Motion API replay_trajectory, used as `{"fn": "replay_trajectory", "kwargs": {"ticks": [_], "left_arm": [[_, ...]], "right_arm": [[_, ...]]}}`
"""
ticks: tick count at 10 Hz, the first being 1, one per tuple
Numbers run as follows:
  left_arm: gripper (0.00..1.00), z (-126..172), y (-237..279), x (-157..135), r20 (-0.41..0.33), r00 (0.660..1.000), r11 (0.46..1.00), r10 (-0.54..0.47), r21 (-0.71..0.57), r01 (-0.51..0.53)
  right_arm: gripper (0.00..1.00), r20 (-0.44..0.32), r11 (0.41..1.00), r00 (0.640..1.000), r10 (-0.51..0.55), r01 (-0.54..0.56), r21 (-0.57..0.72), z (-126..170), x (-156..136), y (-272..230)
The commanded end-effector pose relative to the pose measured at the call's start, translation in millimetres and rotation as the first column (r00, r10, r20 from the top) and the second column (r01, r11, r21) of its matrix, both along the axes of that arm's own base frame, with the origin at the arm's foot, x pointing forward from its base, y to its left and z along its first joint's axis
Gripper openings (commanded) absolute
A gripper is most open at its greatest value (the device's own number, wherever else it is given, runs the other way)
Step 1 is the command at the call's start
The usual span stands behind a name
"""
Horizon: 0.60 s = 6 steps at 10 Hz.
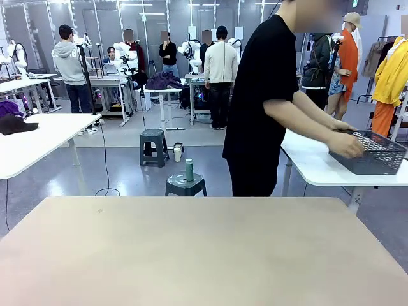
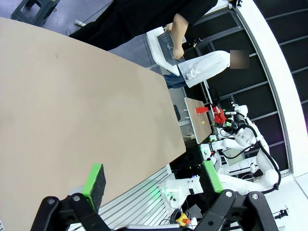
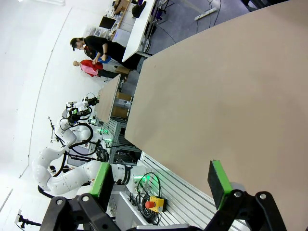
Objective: Fold the towels and place them in the basket.
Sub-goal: When a person lays out a Towel with hook on the table, fold it in half twice.
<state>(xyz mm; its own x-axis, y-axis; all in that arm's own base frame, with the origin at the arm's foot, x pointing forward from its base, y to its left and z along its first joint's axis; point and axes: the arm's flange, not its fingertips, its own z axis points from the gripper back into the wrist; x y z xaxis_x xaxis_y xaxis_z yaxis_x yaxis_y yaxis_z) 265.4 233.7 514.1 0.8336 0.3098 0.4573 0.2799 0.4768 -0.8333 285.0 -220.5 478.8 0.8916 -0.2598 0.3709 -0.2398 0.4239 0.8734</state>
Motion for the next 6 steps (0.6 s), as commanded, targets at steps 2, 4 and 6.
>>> {"fn": "replay_trajectory", "kwargs": {"ticks": [2, 4, 6], "left_arm": [[1.00, 1.9, 0.7, -0.7, 0.023, 1.000, 1.000, -0.012, -0.003, 0.012], [1.00, 1.9, 0.7, -0.7, 0.023, 1.000, 1.000, -0.012, -0.003, 0.012], [1.00, 1.9, 0.7, -0.7, 0.023, 1.000, 1.000, -0.012, -0.003, 0.012]], "right_arm": [[1.00, 0.025, 1.000, 1.000, 0.008, -0.008, 0.006, 0.3, 1.4, -1.5], [1.00, 0.025, 1.000, 1.000, 0.008, -0.008, 0.006, 0.3, 1.4, -1.5], [1.00, 0.025, 1.000, 1.000, 0.008, -0.008, 0.006, 0.3, 1.4, -1.5]]}}
